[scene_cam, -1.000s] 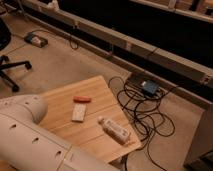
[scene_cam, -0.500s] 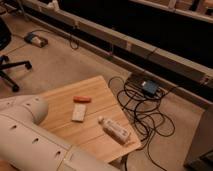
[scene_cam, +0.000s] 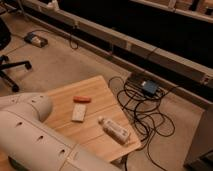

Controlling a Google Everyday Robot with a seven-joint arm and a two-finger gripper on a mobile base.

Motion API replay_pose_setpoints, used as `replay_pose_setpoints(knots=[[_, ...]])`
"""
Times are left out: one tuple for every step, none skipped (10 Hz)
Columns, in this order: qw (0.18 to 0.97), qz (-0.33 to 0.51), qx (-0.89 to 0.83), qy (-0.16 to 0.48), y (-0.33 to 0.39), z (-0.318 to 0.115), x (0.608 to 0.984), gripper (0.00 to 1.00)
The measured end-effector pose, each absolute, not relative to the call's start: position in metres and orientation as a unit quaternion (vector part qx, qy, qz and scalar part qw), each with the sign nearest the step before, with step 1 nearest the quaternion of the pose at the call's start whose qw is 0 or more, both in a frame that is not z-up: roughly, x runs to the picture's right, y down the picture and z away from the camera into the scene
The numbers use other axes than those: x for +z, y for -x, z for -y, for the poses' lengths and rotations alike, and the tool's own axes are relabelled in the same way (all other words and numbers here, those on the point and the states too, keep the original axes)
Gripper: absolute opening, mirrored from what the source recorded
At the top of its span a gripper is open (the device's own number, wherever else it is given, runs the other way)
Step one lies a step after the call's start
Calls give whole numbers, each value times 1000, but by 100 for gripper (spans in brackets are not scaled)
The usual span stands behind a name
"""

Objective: Push the eraser across the table

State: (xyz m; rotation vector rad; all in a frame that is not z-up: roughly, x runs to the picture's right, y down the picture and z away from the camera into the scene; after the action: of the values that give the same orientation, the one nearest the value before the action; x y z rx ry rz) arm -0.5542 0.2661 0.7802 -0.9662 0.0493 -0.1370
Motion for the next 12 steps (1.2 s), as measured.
replay_pose_setpoints(knots=[[884, -25, -63, 463, 551, -263, 781, 80], [884, -28, -61, 462, 547, -259, 782, 80], [885, -30, -57, 461, 543, -255, 783, 80], [886, -32, -54, 460, 540, -251, 785, 80], [886, -33, -53, 460, 538, -249, 785, 80], [886, -35, -51, 459, 536, -247, 785, 80], [886, -35, -50, 459, 536, -247, 785, 80], [886, -35, -50, 459, 536, -247, 785, 80], [886, -35, -51, 459, 536, -248, 785, 80], [886, -35, -52, 459, 537, -248, 784, 80], [886, -35, -52, 459, 537, -248, 784, 80], [886, -35, -52, 459, 537, -248, 784, 80]])
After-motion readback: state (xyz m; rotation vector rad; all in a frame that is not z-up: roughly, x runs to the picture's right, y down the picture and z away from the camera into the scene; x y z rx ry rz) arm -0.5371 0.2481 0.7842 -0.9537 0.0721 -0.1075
